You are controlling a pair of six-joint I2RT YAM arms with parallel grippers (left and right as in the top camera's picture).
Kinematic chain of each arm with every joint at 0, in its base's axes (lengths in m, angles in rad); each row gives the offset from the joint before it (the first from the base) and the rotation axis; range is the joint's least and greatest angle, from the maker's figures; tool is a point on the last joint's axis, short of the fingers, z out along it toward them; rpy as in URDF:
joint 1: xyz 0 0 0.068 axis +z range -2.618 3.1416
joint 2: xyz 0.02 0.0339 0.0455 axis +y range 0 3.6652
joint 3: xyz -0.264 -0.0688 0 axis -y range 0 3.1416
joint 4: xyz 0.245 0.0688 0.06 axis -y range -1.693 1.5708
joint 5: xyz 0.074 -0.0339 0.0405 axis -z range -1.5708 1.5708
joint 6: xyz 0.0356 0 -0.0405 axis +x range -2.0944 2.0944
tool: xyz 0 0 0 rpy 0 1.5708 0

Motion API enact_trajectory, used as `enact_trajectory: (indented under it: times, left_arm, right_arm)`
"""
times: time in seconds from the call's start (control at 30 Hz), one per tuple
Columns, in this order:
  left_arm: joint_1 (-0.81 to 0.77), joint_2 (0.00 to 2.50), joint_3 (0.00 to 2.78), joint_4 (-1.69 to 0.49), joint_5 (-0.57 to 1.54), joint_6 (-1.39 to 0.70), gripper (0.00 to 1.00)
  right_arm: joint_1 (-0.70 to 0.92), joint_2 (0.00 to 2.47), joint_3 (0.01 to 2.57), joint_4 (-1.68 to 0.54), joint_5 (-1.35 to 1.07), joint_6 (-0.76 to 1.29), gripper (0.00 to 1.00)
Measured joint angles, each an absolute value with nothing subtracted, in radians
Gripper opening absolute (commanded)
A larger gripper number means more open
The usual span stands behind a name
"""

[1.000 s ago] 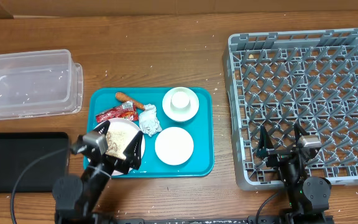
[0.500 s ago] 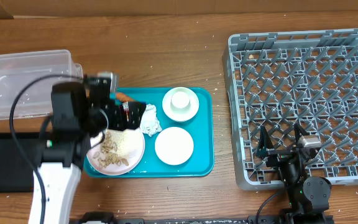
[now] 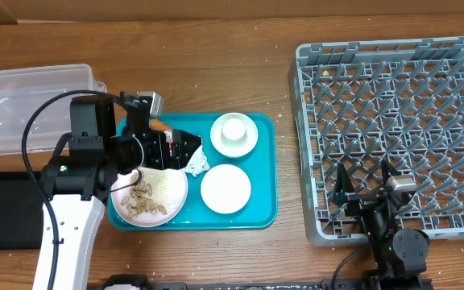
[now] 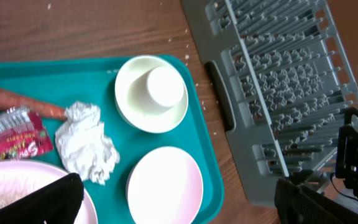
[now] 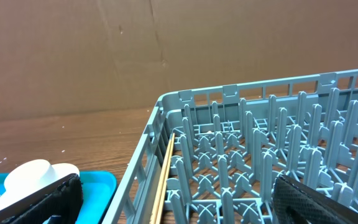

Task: Sort waste into correct bins and load items into the dishwasher
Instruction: 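Lift the left gripper and lower it onto the white plate edge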

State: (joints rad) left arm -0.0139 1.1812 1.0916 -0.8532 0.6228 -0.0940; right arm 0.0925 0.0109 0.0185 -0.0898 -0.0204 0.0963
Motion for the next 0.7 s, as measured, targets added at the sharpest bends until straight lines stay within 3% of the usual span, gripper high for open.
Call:
enact_trajectory:
  times: [0.27, 0.7]
  left_arm:
    - [-0.014, 1.234, 1.097, -1.033, 0.337, -0.220, 1.00]
    - [-0.054, 1.364, 1.092, -1.139, 0.085, -0.390, 1.00]
  right_arm:
    - [0.093, 0.011, 0.019, -0.090, -0.020, 0.096, 1.00]
    - [0.093, 0.011, 0.019, -0.090, -0.020, 0.097, 1.00]
